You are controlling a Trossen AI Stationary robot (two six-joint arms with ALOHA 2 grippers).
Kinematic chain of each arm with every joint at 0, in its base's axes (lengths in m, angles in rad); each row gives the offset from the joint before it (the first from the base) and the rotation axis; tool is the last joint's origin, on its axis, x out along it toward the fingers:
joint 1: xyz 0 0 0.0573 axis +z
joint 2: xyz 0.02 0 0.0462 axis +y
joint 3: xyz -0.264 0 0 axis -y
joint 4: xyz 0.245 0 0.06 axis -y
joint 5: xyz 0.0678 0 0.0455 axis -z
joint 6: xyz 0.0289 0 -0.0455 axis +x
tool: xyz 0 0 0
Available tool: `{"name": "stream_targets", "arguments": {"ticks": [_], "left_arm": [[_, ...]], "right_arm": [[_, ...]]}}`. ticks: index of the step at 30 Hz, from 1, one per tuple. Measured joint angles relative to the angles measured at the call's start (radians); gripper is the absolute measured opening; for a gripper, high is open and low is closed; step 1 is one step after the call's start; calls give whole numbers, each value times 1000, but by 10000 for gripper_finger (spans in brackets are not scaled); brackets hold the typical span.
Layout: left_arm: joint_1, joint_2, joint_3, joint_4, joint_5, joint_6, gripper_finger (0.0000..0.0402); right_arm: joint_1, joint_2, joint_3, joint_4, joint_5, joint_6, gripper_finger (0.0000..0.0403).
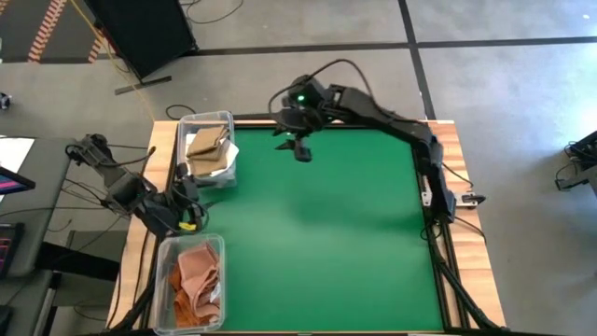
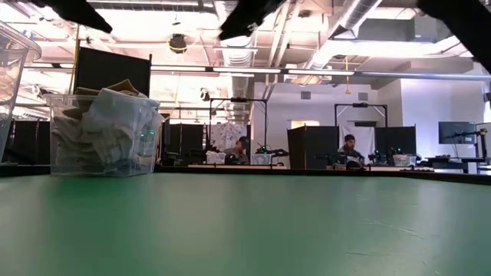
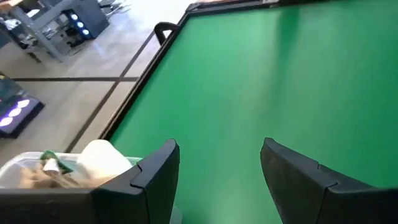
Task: Sort towels by color in basket
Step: Return to Home Position
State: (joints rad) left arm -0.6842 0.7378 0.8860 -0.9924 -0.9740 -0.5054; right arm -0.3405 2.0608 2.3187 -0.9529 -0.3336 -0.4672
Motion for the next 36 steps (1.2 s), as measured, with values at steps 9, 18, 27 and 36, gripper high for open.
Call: {"name": "stream_targets", "arguments": {"ticks": [9,18,27,36], "left_arm": [[-2,-217,-220,263,65,164,215],[-2,-351,-365,428,142,230,215],[-2,-366,-437,503,154,210,215],[-2,-366,-547,702,151,279,215]], "right_arm": [[21,-157,0,-261,3,-20,224],[27,-325,0,-409,17,20,202],[29,-490,0,-495,51,98,197],[89,-579,0,-564,112,159,197]]}}
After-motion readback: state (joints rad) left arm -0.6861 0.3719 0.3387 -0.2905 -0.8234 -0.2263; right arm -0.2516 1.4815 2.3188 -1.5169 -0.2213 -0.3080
